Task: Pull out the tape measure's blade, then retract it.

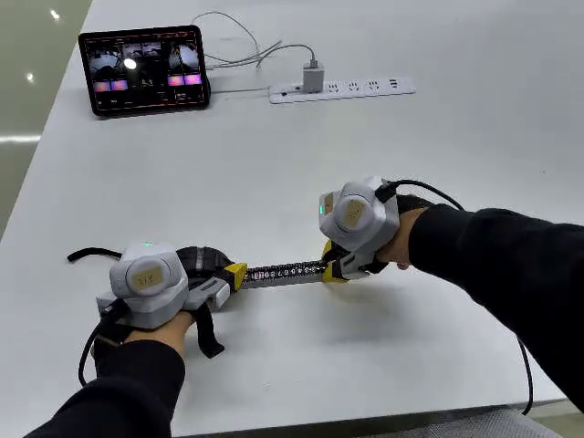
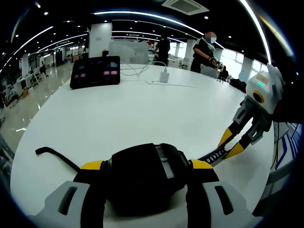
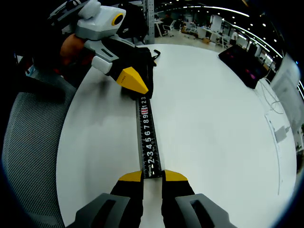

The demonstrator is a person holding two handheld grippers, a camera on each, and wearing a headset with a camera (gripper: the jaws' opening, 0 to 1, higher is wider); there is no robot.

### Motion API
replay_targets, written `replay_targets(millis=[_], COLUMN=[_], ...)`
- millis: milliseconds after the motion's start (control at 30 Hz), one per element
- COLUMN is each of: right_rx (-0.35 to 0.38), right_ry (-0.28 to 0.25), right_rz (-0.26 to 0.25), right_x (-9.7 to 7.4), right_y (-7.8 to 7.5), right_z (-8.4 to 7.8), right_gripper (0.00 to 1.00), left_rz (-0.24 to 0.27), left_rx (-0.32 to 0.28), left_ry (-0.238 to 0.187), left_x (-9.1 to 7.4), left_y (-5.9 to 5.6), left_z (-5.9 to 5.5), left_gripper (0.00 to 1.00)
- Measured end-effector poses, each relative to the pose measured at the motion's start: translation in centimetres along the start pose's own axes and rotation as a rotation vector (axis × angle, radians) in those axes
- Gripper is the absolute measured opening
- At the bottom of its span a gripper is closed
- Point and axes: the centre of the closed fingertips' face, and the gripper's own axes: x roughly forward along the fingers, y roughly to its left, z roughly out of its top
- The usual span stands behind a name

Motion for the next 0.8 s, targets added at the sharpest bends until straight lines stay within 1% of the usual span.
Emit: replay_targets(millis=[133, 300, 800], right_rx=[0.006, -0.005, 0.008], right_ry=[-0.002, -0.003, -0.005], right_rz=[0.007, 0.008, 0.008], right_x=[0.05, 0.12, 0.29], right_y=[-0.07, 0.06, 0.14], right_z=[0.10, 0.21, 0.54], right_gripper=[0.10, 0.10, 0.10], left_rz=[0.000, 0.000, 0.001], left_rx=[0.000, 0.000, -0.001], left_ry=[-0.002, -0.001, -0.003], left_x=[-0.01, 0.01, -0.11], left_y=[-0.03, -0.01, -0.10], left_z=[0.00, -0.02, -0.05], left_gripper=[0.64, 0.64, 0.64])
